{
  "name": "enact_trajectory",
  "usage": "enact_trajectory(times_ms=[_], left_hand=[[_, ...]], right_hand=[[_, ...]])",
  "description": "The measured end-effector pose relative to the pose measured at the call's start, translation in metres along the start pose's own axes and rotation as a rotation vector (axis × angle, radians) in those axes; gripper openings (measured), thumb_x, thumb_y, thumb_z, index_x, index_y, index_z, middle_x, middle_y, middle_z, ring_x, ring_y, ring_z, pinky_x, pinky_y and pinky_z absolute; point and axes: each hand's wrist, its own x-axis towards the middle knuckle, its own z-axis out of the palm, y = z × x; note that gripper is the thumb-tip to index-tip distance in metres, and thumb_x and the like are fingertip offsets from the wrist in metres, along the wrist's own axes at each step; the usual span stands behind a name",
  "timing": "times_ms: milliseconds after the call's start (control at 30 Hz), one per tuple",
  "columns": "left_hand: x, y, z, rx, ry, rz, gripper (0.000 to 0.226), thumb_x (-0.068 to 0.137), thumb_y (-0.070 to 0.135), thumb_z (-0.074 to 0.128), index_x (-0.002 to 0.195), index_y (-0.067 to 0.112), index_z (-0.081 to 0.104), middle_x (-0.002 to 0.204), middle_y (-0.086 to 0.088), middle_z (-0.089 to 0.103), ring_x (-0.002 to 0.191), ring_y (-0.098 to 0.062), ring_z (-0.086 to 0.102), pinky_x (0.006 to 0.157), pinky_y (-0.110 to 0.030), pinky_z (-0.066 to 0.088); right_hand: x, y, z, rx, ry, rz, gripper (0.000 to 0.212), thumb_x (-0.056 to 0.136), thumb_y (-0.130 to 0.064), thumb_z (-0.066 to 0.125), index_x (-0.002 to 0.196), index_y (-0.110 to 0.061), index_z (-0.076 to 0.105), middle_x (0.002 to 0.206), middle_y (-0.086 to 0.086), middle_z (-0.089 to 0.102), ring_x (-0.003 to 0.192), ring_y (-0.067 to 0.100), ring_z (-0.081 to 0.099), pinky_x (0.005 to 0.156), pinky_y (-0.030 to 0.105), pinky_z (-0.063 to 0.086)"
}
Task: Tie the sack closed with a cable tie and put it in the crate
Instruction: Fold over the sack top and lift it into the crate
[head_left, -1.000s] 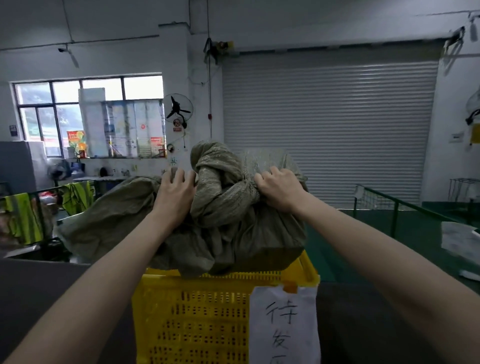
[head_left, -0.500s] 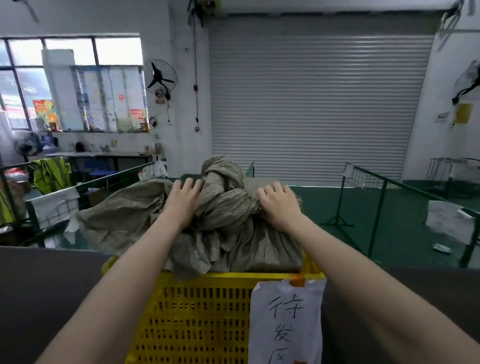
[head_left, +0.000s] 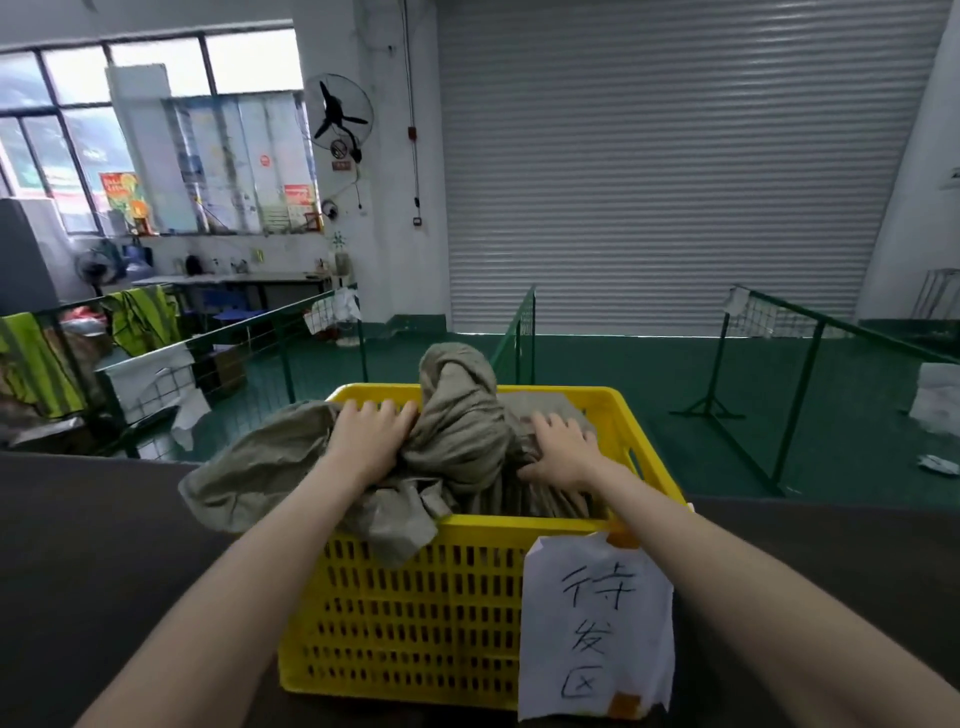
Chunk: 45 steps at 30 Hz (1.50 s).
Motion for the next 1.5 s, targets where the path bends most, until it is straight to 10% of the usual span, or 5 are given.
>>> enact_trajectory(times_ms=[200,367,767,1167,1500], left_hand=[[0.001,-0.021,-0.031,-0.051,0.475,0.25,0.048,0.063,0.013,0.063,0.11,0.013,0.053,0.092,-0.006,0.065,0.08,-0.027,0.063,0.066,-0.035,0.045],[-0.004,-0.018,-0.039,-0.143,0.593,0.321,0.071,0.055,0.025,0.077,0.118,0.015,0.045,0.1,-0.002,0.065,0.089,-0.023,0.061,0.084,-0.032,0.034],[-0.012,-0.021,0.005,-0.485,-0.433,0.076,0.113,0.073,0.055,0.069,0.138,0.05,-0.023,0.159,-0.007,0.002,0.138,-0.039,0.028,0.107,-0.057,0.033],[-0.014,-0.004,0.033,-0.138,0.149,0.182,0.06,0.084,0.014,0.066,0.127,0.025,0.025,0.126,-0.019,0.047,0.099,-0.032,0.06,0.056,-0.038,0.057],[-0.009,-0.026,0.008,-1.089,-0.705,0.072,0.035,0.089,0.022,0.056,0.12,0.034,0.044,0.118,0.003,0.044,0.104,-0.019,0.047,0.096,-0.04,0.038]], right_hand=[[0.004,-0.032,-0.03,0.622,0.119,-0.295,0.118,0.058,-0.036,0.085,0.146,-0.04,0.007,0.154,0.003,0.025,0.14,0.023,0.025,0.113,0.045,0.028],[0.001,-0.039,-0.023,0.492,0.207,-0.333,0.047,0.059,-0.029,0.07,0.103,-0.021,0.052,0.101,0.004,0.063,0.096,0.024,0.059,0.084,0.049,0.05],[-0.031,-0.019,-0.007,0.374,0.128,-0.141,0.079,0.073,-0.008,0.07,0.136,-0.022,0.023,0.1,0.012,0.065,0.085,0.031,0.063,0.068,0.044,0.054],[-0.057,-0.014,-0.015,0.447,-0.412,0.013,0.053,0.09,-0.04,0.056,0.136,-0.015,0.045,0.124,0.0,0.048,0.123,0.022,0.045,0.098,0.03,0.034],[-0.035,-0.022,0.002,0.221,-0.44,0.029,0.055,0.096,-0.019,0.047,0.146,-0.012,0.026,0.154,0.007,0.03,0.14,0.026,0.029,0.111,0.036,0.025]])
